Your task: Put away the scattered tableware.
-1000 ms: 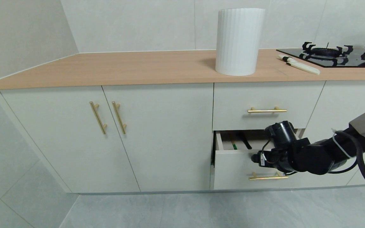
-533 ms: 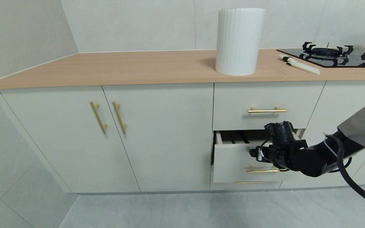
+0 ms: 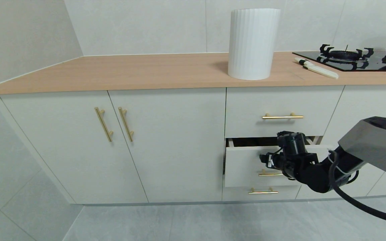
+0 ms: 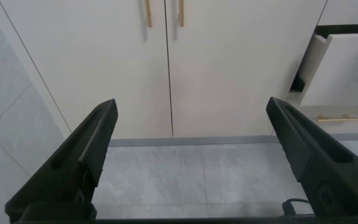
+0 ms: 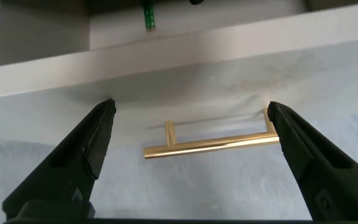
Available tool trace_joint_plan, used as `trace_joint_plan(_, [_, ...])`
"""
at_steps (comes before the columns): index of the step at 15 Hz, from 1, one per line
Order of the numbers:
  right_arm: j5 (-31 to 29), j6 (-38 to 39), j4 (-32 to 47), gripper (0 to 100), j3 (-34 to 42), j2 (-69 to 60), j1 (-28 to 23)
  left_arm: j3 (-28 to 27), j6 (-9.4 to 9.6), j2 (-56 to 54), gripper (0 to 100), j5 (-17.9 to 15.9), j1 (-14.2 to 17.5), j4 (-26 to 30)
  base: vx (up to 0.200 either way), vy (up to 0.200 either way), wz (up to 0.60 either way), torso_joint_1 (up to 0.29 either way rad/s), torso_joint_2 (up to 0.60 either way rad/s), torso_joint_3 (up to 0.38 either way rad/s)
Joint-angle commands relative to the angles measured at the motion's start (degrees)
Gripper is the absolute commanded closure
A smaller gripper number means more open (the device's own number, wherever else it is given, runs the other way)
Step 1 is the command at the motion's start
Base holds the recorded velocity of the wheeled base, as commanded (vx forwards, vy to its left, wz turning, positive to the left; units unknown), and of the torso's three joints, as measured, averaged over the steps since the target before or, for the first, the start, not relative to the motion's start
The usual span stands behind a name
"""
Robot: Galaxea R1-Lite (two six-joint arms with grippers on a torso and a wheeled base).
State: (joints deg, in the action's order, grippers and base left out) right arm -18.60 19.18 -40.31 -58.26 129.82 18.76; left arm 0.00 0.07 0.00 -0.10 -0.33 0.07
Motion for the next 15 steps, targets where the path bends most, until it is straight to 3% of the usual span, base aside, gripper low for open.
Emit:
trace_joint_plan(1, [-0.03,0.07,-1.35,0,-1.24,3.42,-0.57,0.00,0.01,0.00,0,0.01,-0.02,0.01,0.000,0.000,0.00,0.000,0.00,0.000])
trace_joint_plan(15, [-2.84,0.34,-9.43,0,-10.65,13.44,-4.17,0.00,0.01,0.00,0,0.01,-0.02,0.01,0.000,0.000,0.00,0.000,0.00,0.000])
